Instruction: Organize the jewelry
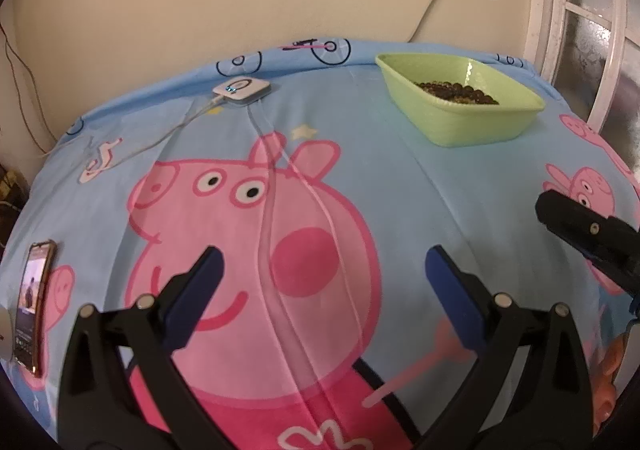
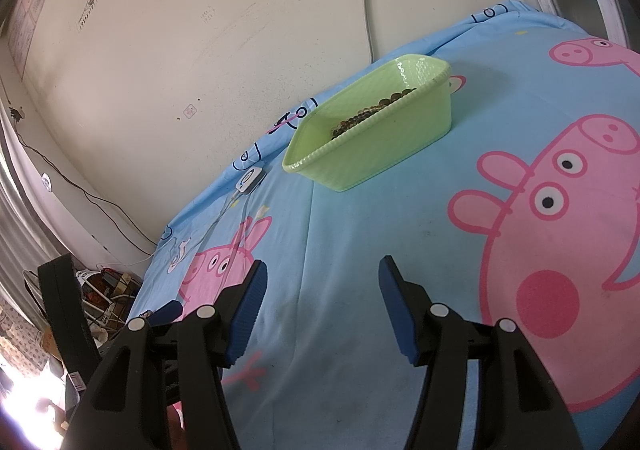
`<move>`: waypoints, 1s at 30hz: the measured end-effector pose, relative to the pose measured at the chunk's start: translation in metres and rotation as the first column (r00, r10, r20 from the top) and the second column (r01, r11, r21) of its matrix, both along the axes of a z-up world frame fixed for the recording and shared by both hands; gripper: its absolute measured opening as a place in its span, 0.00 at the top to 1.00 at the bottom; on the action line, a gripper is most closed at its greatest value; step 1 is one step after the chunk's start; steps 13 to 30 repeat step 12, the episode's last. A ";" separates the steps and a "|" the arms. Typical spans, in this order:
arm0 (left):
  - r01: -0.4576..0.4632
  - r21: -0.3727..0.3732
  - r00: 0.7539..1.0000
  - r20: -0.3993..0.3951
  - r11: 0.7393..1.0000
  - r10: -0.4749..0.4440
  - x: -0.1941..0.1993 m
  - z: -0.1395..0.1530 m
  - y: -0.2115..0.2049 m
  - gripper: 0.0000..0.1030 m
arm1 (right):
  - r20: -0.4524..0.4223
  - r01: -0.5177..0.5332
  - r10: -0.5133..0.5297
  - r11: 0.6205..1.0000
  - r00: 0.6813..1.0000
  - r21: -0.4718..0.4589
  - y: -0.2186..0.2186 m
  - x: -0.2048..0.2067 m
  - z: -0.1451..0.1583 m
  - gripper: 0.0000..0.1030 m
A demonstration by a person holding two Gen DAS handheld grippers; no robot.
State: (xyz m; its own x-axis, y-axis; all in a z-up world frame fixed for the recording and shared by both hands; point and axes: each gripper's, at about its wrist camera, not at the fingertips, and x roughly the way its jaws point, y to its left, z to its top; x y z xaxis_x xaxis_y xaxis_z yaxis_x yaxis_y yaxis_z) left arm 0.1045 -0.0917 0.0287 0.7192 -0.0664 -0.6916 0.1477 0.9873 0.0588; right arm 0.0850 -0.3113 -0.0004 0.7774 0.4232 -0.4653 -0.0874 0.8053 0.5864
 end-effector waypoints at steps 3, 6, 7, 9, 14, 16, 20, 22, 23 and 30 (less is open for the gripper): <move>0.005 0.000 1.000 -0.006 1.000 -0.005 0.001 -0.001 -0.001 0.06 | 0.000 0.000 0.000 1.000 1.000 0.001 0.000 0.000 0.000 0.67; 0.001 0.004 1.000 -0.020 1.000 -0.001 0.003 -0.003 0.000 0.06 | -0.001 0.000 0.000 1.000 1.000 0.001 0.000 0.001 0.000 0.67; 0.001 0.003 1.000 -0.023 1.000 0.000 0.004 -0.003 0.001 0.06 | -0.001 0.000 0.000 1.000 1.000 0.001 0.000 0.001 0.000 0.67; -0.005 0.007 1.000 -0.028 1.000 0.005 0.005 -0.004 0.001 0.06 | 0.000 0.000 0.000 1.000 1.000 0.001 0.000 0.001 0.000 0.67; -0.005 0.010 0.999 -0.033 1.000 0.005 0.006 -0.004 0.001 0.06 | 0.000 -0.001 0.001 1.000 1.000 0.001 0.000 0.000 0.000 0.67; -0.005 0.010 0.999 -0.033 1.000 0.005 0.006 -0.004 0.001 0.06 | 0.000 -0.001 0.001 1.000 1.000 0.001 0.000 0.000 0.000 0.67; -0.005 0.010 0.999 -0.033 1.000 0.005 0.006 -0.004 0.001 0.06 | 0.000 -0.001 0.001 1.000 1.000 0.001 0.000 0.000 0.000 0.67; -0.005 0.010 0.999 -0.033 1.000 0.005 0.006 -0.004 0.001 0.06 | 0.000 -0.001 0.001 1.000 1.000 0.001 0.000 0.000 0.000 0.67; -0.005 0.010 0.999 -0.033 1.000 0.005 0.006 -0.004 0.001 0.06 | 0.000 -0.001 0.001 1.000 1.000 0.001 0.000 0.000 0.000 0.67; -0.005 0.010 0.999 -0.033 1.000 0.005 0.006 -0.004 0.001 0.06 | 0.000 -0.001 0.001 1.000 1.000 0.001 0.000 0.000 0.000 0.67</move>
